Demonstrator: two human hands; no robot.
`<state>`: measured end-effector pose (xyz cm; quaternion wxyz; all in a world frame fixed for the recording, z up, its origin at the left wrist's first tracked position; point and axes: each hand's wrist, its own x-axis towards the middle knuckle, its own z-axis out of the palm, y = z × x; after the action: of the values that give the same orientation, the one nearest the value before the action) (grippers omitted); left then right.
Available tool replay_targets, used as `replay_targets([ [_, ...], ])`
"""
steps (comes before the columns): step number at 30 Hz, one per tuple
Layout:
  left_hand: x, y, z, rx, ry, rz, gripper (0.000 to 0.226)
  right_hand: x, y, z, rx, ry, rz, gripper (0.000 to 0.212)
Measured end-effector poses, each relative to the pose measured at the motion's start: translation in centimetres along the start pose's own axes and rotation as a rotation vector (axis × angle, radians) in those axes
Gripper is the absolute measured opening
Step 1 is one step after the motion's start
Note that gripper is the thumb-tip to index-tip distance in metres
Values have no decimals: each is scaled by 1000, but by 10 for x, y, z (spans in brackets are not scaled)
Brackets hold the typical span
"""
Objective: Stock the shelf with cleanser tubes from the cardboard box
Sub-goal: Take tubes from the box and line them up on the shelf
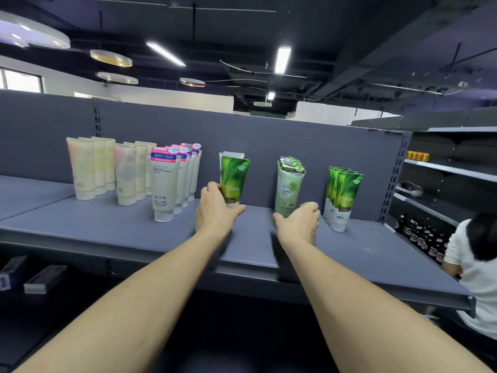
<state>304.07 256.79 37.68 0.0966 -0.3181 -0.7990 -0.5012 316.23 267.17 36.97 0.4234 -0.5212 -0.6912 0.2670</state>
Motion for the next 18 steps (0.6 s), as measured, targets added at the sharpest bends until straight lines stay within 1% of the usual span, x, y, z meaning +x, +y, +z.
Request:
replay_targets([
  [4,-11,1,-14,0,15,-6,63,-13,-10,-9,17,-61,-81,39],
  [6,-19,0,-20,11,21,-11,63,-24,-12,-11,-1,-113,-120,33],
  [12,-45,9,-27,2,5,-14,67,-47,-2,-23,-44,-194,-153,32],
  [18,-67,28,-19,-84,-36,10,67,-41,11,-42,-77,-164,-156,30],
])
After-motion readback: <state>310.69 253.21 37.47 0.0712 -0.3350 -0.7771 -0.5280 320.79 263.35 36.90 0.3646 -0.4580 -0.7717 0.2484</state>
